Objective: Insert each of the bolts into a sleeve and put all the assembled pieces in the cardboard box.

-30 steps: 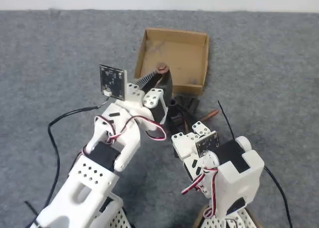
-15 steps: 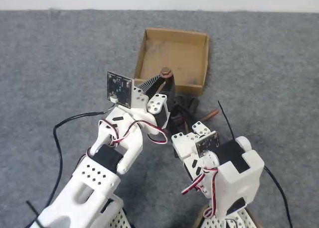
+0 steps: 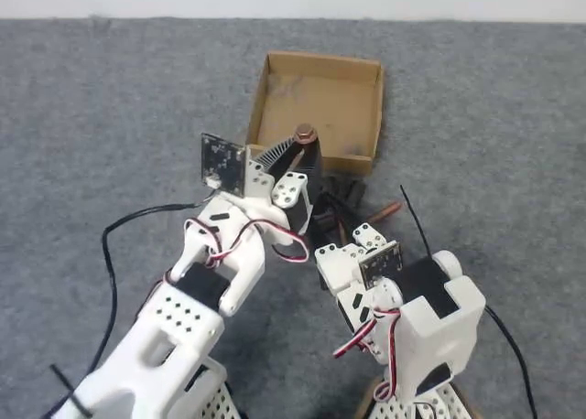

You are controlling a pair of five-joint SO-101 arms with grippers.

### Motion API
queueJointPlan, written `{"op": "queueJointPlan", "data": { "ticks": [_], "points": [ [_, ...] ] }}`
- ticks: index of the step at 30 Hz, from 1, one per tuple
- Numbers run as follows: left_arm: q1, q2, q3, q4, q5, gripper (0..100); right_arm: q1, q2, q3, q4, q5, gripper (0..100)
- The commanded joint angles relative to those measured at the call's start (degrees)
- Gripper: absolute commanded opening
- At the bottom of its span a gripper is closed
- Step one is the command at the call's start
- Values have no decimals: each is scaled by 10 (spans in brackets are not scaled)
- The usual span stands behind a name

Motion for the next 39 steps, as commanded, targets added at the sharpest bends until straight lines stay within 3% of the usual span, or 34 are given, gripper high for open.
{"op": "queueJointPlan", "data": {
  "ticks": [1, 39],
  "points": [
    [-2, 24, -50, -21, -4, 11, -6, -23, 12, -18, -6, 6],
    [13, 1, 88, -19, -5, 11, -1, -23, 11, -18, -6, 6]
  ]
}}
